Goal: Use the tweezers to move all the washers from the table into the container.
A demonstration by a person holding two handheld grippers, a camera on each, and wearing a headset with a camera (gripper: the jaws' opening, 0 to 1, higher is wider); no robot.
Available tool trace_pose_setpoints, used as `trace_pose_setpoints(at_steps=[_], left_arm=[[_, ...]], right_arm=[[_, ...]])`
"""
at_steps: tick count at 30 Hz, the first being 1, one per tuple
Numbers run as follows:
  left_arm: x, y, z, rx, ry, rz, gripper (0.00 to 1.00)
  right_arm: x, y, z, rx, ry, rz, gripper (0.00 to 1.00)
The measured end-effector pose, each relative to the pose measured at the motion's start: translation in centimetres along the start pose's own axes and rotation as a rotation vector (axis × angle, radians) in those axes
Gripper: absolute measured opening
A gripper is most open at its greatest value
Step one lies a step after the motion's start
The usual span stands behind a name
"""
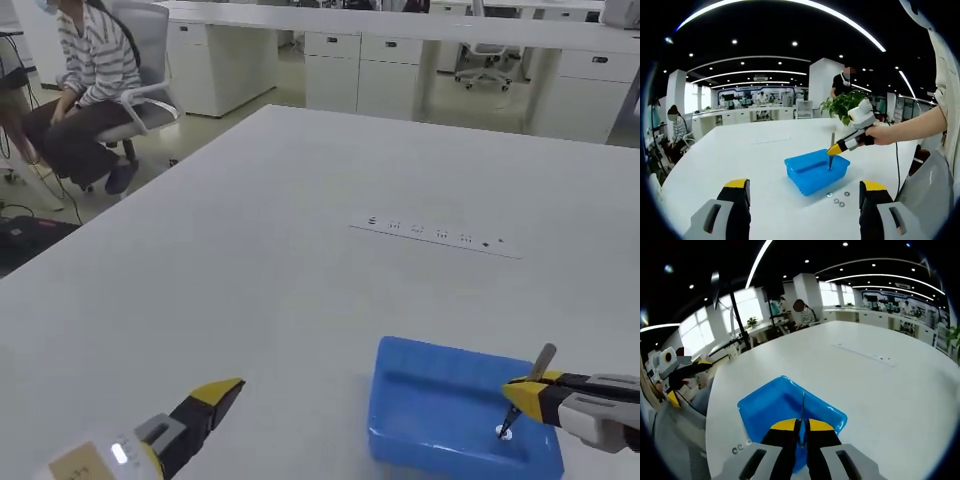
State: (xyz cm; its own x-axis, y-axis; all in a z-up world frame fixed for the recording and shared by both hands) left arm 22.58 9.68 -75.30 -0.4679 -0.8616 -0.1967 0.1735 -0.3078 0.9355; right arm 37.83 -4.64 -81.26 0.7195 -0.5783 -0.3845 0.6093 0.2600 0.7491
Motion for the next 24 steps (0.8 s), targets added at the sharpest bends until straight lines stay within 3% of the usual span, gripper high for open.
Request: trace_pose_setpoints(at_steps=[15, 24], left_arm=[[0.2, 0.0, 0.0, 0.000, -0.007, -0.006, 0.92], [0.3, 0.1, 0.1, 0.010, -0.011, 0.002, 0.92]], right_arm=[[0.2, -0.3, 0.0, -0.011, -0.014, 0.028, 0.03], [-1.4, 0.8, 1.5, 0.070, 0.009, -0.011, 0.03]])
Point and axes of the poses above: the centre of the closed fingertips' face, and the gripper's own axes: z roughly backward along the fingers, x roughly to its right, y roughly out of its top, the point moved 1 cm from there along z, roughly backward along the fingers, and after that the axes turned 14 degrees about -z, right-handed, at the moved point
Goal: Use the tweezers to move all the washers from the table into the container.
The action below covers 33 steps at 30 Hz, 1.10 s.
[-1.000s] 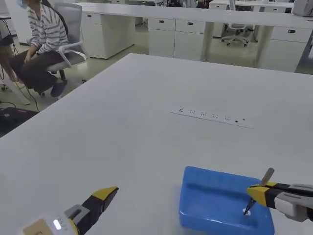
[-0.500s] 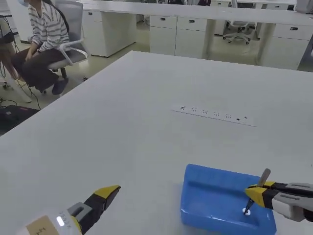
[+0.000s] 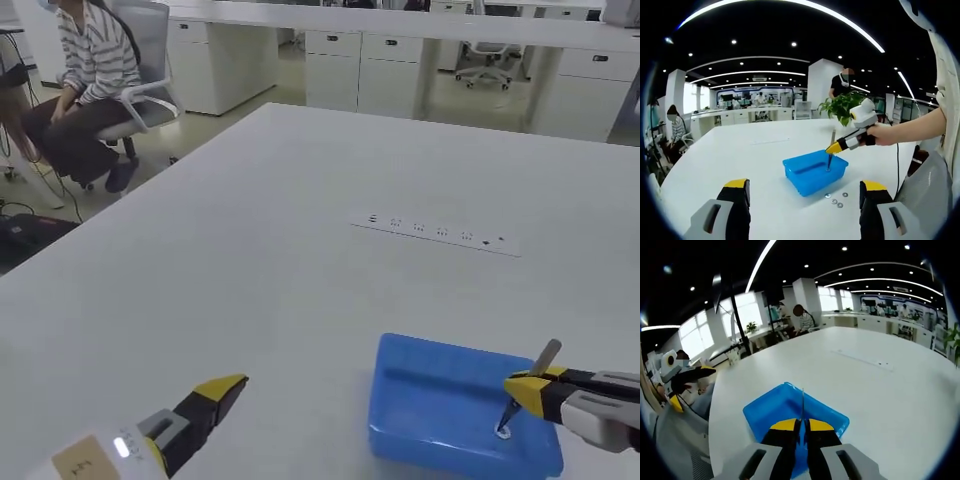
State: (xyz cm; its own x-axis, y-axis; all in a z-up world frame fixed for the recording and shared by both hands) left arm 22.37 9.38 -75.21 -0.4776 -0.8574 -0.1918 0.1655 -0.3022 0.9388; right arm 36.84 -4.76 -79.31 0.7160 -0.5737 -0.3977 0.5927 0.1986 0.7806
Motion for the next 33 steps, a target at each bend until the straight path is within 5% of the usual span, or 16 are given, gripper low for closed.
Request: trace_pose_setpoints(at_steps=[8, 15, 23, 33], left_arm=[[0.1, 0.0, 0.0, -0.001, -0.004, -0.001, 0.92], [0.1, 0.0, 0.0, 0.000, -0.003, -0.003, 0.91], [0.0, 0.1, -0.1, 0.004, -0.003, -0.001, 0.91], [-0.2, 0.0, -0.1, 0.002, 0.000, 0.006, 0.90]], right_arm=[[-3.1, 1.3, 2.2, 0.085, 0.071, -0.054, 0.03], [-5.7, 0.4, 3.3, 0.098, 0.143, -0.114, 0.03], [-6.7, -2.8, 2.9, 0.092, 0.165, -0.245, 0.03], [-6.0, -6.7, 1.7, 0.008, 0.122, -0.244, 0.03]])
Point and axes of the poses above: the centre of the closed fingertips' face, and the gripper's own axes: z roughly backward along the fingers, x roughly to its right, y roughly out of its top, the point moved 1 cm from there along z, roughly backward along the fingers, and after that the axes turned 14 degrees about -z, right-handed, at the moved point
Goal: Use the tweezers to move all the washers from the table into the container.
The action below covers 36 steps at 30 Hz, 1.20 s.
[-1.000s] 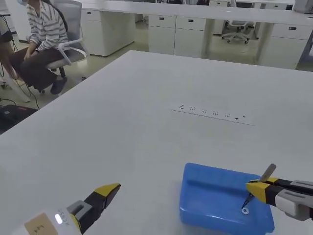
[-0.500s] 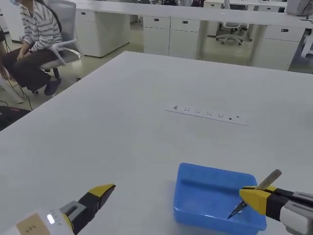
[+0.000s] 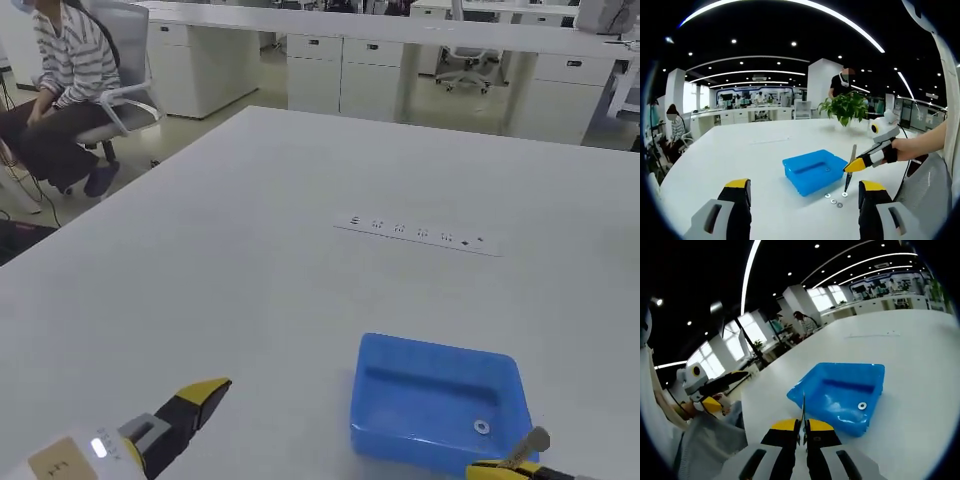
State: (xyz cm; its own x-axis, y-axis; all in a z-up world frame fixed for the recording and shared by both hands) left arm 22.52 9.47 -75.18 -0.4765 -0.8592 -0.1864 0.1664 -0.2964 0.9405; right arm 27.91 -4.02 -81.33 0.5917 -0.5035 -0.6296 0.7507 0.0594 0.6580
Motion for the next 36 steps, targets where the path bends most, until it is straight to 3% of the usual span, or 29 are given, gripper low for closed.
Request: trace_pose_setpoints(at_steps=[8, 14, 19, 27, 29, 36], left_arm=[[0.0, 0.0, 0.0, 0.003, 0.001, 0.004, 0.90], [-0.1, 0.0, 0.1, 0.004, 0.003, 0.006, 0.90], [0.0, 0.0, 0.0, 0.002, -0.003, 0.002, 0.90], [0.0, 0.0, 0.1, 0.002, -0.007, 0.005, 0.90], [0.0, 0.0, 0.1, 0.005, -0.007, 0.004, 0.90], [-0.1, 0.1, 0.2, 0.011, 0.000, 0.001, 0.90]], right_arm=[[0.9, -1.1, -0.2, -0.040, -0.037, 0.083, 0.03], [0.1, -1.4, -0.3, -0.041, -0.018, 0.135, 0.03], [-0.5, -1.8, -0.4, -0.070, -0.023, 0.232, 0.03], [-2.1, -3.1, -0.8, -0.145, -0.007, 0.545, 0.03], [-2.1, -3.2, -0.8, -0.150, -0.025, 0.571, 0.02], [-1.6, -2.6, -0.8, -0.071, -0.050, 0.429, 0.02]])
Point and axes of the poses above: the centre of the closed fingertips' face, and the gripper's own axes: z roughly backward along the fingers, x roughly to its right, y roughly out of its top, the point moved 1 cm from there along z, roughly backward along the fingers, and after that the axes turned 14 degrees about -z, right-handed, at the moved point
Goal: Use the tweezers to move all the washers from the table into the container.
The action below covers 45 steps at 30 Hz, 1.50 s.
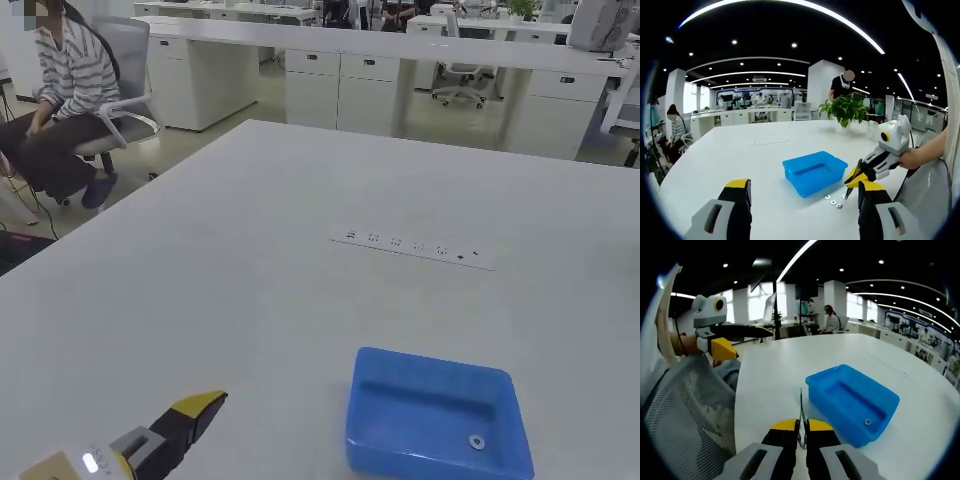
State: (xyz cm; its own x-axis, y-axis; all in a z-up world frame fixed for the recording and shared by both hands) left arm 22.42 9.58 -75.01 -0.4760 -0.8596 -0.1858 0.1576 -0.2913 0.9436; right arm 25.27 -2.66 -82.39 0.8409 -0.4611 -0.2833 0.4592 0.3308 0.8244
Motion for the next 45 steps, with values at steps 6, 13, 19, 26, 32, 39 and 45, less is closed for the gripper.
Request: trace_pose_setpoints(at_steps=[6, 13, 19, 26, 32, 39, 45], left_arm=[[0.1, 0.2, 0.0, 0.005, -0.002, -0.006, 0.90], [0.0, 0.3, 0.1, 0.013, 0.005, -0.003, 0.90], [0.0, 0.3, 0.1, 0.013, 0.004, -0.007, 0.90], [-0.1, 0.4, 0.2, 0.017, 0.008, -0.003, 0.90], [-0.2, 0.4, 0.2, 0.020, 0.012, -0.001, 0.89], [-0.3, 0.5, 0.4, 0.025, 0.016, -0.002, 0.89], [-0.4, 0.4, 0.4, 0.024, 0.022, 0.000, 0.89]], right_arm=[[1.0, 0.9, 0.7, 0.071, -0.014, -0.173, 0.02], [1.8, 3.5, 2.5, 0.148, -0.025, -0.228, 0.02], [2.0, 5.4, 3.1, 0.176, -0.022, -0.218, 0.02], [2.1, 7.1, 3.3, 0.186, -0.007, -0.212, 0.02], [3.2, 8.8, 3.2, 0.169, 0.006, -0.198, 0.02], [5.0, 10.2, 3.0, 0.152, 0.007, -0.175, 0.02], [6.3, 10.8, 2.4, 0.138, 0.016, -0.177, 0.02]])
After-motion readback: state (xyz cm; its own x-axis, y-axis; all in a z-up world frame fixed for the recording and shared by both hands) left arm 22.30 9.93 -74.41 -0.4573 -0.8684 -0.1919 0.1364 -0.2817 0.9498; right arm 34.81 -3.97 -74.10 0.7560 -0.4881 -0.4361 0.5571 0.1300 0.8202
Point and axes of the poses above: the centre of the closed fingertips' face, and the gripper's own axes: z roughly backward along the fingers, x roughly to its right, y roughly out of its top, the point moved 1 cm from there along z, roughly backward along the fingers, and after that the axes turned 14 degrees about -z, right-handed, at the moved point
